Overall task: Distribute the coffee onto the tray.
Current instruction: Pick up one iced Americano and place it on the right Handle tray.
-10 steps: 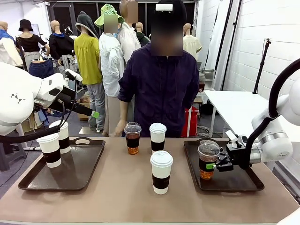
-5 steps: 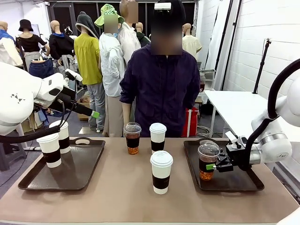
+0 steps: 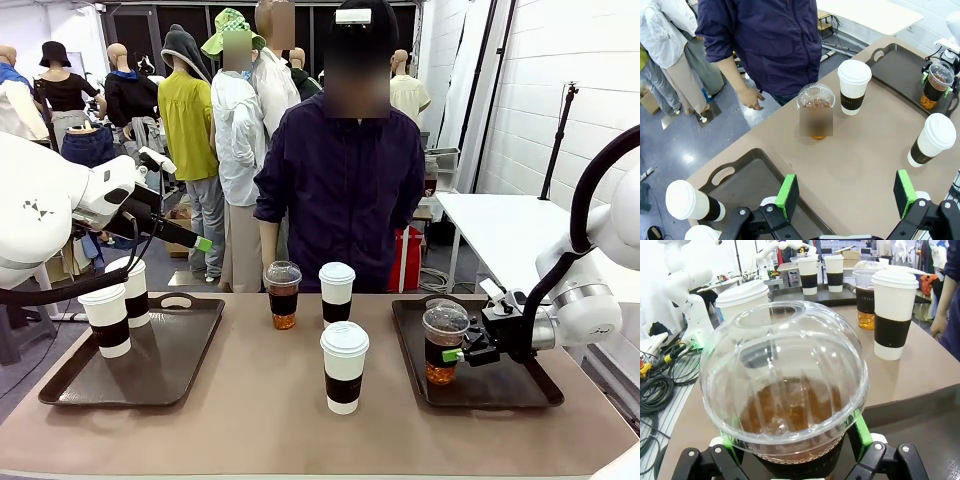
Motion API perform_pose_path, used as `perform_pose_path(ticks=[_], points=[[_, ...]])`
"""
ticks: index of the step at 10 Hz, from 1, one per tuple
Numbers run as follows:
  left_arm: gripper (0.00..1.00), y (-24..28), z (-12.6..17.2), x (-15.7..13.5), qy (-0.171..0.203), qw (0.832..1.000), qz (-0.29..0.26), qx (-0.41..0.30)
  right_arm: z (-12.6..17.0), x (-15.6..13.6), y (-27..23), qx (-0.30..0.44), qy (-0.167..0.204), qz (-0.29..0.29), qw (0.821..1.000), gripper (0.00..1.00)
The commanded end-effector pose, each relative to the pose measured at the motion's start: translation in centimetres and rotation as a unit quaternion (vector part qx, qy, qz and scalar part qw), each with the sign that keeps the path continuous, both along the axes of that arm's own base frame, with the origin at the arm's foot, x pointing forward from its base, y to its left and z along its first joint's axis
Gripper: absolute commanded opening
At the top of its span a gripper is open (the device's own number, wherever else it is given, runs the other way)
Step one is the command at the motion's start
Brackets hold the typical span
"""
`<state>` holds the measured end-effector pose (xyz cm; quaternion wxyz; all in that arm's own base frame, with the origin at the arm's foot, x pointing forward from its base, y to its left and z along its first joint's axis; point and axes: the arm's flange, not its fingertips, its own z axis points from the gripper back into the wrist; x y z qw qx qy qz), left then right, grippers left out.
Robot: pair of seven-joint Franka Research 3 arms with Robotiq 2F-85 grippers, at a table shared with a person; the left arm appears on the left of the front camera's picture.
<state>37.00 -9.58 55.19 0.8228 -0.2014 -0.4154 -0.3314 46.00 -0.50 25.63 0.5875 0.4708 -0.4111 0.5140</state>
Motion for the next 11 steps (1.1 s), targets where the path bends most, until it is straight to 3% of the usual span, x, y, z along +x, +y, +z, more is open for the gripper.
perform_pose_path(ticks=[1, 11], points=[[1.0, 0.1, 0.0, 0.0, 0.001, 1.0, 0.001, -0.001, 0.3, 0.0, -0.3, -0.009, 0.017, 0.001, 1.0, 1.0], [1.0, 0.1, 0.0, 0.0, 0.001, 1.0, 0.001, -0.001, -1.1, -3.9, -5.5, -0.012, 0.042, -0.061, 0.997, 1.0]])
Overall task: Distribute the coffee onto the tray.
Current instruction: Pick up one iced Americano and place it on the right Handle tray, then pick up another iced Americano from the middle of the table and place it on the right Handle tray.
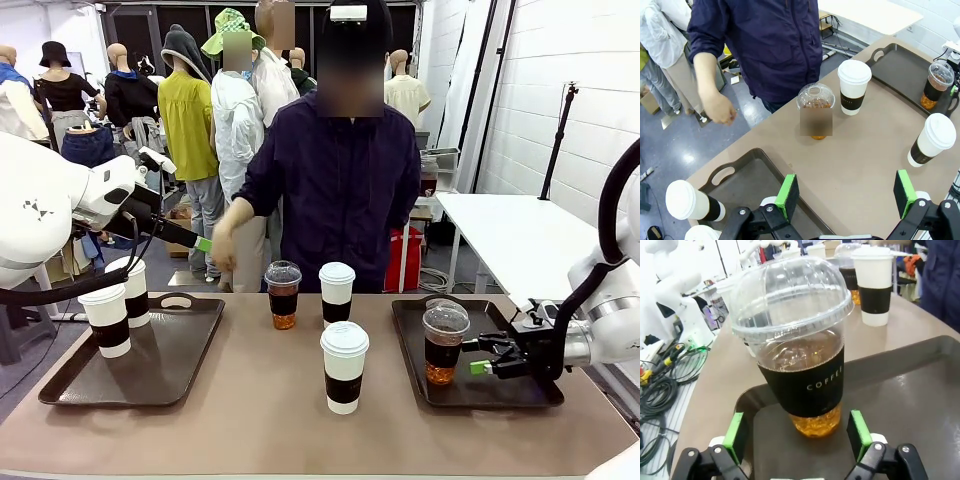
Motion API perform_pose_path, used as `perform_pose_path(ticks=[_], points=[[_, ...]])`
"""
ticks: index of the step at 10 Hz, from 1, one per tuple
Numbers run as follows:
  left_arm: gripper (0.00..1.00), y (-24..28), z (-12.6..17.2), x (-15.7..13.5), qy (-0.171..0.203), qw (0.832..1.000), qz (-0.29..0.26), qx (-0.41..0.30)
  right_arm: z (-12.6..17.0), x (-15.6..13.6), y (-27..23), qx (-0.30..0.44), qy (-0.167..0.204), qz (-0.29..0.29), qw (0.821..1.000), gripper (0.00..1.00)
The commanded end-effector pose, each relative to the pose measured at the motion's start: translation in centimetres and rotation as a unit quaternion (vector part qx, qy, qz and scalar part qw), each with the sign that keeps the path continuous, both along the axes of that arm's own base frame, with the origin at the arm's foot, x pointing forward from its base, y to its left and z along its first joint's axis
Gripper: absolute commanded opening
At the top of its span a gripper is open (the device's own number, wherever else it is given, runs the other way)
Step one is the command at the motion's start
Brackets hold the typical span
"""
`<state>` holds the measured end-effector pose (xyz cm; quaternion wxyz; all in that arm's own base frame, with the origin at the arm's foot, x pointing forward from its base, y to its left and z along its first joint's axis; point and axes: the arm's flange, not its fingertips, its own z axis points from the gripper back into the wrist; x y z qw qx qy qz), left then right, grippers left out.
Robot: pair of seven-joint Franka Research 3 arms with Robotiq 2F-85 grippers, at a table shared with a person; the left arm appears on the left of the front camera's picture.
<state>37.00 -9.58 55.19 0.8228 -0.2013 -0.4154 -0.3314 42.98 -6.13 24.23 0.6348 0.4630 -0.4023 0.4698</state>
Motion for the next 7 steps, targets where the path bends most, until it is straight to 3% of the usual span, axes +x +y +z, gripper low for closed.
perform_pose_path(ticks=[1, 7], points=[[1.0, 0.14, -0.03, 0.03, 0.001, 1.0, 0.001, -0.001, 0.0, 0.32, 0.5, 0.0, -0.001, 0.007, 1.0, 1.0], [1.0, 0.14, -0.03, 0.03, 0.001, 1.0, 0.001, -0.001, 0.0, 0.32, 0.5, 0.0, -0.001, 0.007, 1.0, 1.0]])
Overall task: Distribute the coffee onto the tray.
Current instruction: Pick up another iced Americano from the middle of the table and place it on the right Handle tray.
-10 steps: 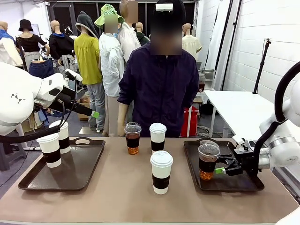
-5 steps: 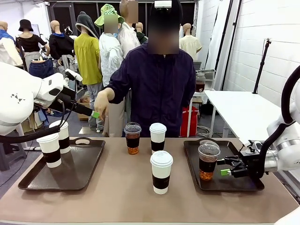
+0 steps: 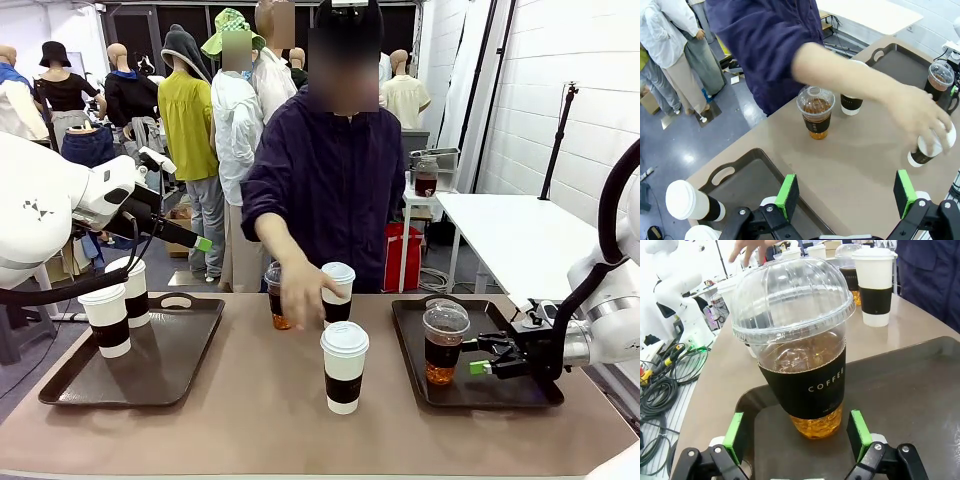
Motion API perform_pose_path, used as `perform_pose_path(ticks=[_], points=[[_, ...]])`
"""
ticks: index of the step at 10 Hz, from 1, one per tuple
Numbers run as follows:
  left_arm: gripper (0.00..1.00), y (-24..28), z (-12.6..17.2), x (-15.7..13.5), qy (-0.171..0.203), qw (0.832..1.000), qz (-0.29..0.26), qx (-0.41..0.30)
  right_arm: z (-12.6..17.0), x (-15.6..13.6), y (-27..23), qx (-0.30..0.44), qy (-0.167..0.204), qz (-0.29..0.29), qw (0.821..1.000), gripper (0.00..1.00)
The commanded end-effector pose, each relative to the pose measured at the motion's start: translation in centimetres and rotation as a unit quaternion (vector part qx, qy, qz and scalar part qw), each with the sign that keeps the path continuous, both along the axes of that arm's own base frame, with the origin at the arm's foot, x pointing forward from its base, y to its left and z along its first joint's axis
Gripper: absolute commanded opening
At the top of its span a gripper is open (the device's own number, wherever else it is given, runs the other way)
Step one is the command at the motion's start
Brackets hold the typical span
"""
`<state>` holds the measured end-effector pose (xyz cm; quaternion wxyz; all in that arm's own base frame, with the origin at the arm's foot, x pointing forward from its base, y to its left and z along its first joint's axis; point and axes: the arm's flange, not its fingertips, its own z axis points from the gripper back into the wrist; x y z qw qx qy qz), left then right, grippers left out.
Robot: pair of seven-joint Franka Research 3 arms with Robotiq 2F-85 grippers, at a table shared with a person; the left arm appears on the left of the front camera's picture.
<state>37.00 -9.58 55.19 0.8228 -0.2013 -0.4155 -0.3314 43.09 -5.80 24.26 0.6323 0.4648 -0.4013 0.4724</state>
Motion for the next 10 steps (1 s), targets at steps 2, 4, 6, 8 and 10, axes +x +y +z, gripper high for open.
perform_pose_path(ticks=[2, 4, 6, 8, 10], points=[[1.0, 0.1, 0.0, 0.0, 0.001, 1.0, 0.001, -0.001, 0.0, 0.2, 0.2, -0.001, 0.0, 0.003, 1.0, 1.0], [1.0, 0.1, 0.0, 0.0, 0.001, 1.0, 0.001, -0.001, 0.0, 0.2, 0.2, -0.001, 0.0, 0.003, 1.0, 1.0], [1.0, 0.1, 0.0, 0.0, 0.001, 1.0, 0.001, -0.001, 0.5, 0.5, -0.5, -0.002, -0.004, -0.008, 1.0, 1.0], [1.0, 0.1, 0.0, 0.0, 0.001, 1.0, 0.001, -0.001, 1.3, 2.4, -1.4, -0.008, -0.003, -0.014, 1.0, 1.0], [1.0, 0.1, 0.0, 0.0, 0.001, 1.0, 0.001, -0.001, 2.1, 4.5, -2.0, -0.022, -0.004, -0.014, 1.0, 1.0]])
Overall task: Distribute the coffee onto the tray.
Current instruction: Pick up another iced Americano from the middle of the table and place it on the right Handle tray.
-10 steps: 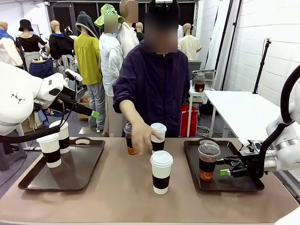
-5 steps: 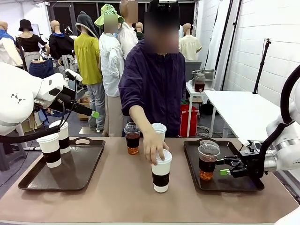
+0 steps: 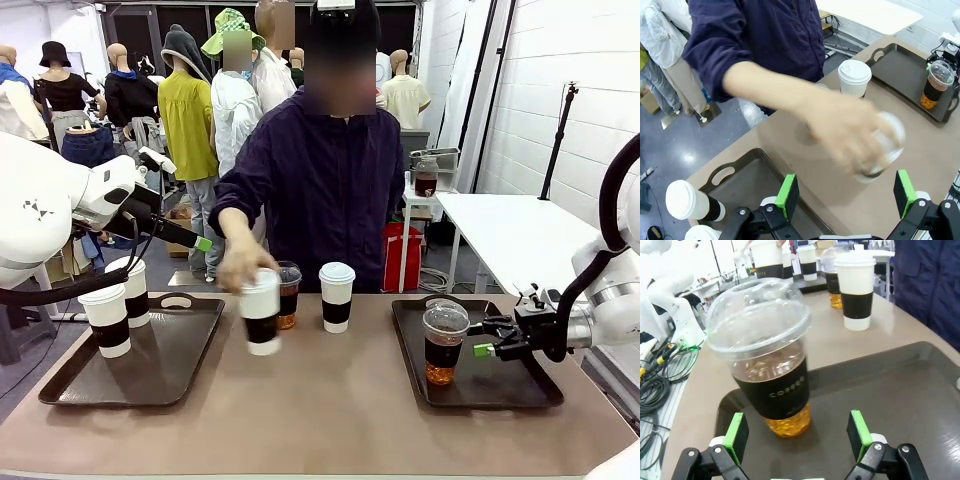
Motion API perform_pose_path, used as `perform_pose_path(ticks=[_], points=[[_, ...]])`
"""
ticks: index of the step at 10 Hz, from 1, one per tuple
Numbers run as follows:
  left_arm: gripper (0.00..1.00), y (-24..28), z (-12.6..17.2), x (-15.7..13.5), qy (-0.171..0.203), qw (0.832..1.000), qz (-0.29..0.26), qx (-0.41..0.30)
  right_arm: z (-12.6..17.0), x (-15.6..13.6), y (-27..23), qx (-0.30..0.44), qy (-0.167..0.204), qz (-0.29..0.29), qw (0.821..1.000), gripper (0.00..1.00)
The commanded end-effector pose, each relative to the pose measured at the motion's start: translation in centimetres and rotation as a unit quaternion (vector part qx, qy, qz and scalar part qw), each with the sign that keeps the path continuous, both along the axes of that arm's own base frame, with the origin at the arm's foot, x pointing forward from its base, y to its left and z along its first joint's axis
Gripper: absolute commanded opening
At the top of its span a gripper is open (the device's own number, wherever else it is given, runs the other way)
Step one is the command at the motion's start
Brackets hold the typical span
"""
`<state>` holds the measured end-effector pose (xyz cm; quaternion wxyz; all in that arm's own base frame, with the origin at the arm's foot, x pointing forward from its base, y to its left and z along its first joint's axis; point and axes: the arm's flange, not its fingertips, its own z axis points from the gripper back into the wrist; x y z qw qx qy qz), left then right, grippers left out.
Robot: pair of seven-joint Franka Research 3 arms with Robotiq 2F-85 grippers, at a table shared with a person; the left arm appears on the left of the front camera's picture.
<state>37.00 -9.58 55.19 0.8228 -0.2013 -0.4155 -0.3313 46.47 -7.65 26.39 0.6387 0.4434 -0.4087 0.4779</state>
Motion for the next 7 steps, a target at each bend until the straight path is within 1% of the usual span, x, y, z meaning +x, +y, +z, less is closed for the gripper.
perform_pose_path(ticks=[1, 2, 3, 7], points=[[1.0, 0.1, 0.0, 0.0, 0.001, 1.0, 0.001, -0.001, 0.2, 2.4, -0.5, -0.01, 0.006, -0.007, 1.0, 1.0], [1.0, 0.1, 0.0, 0.0, 0.001, 1.0, 0.001, -0.001, 0.3, 4.3, -1.0, -0.014, 0.011, -0.005, 1.0, 1.0], [1.0, 0.1, 0.0, 0.0, 0.001, 1.0, 0.001, -0.001, 0.4, 5.9, -1.4, -0.017, 0.006, 0.009, 1.0, 1.0], [1.0, 0.1, 0.0, 0.0, 0.001, 1.0, 0.001, -0.001, 2.4, 12.6, -0.5, -0.005, -0.033, 0.064, 0.997, 1.0]])
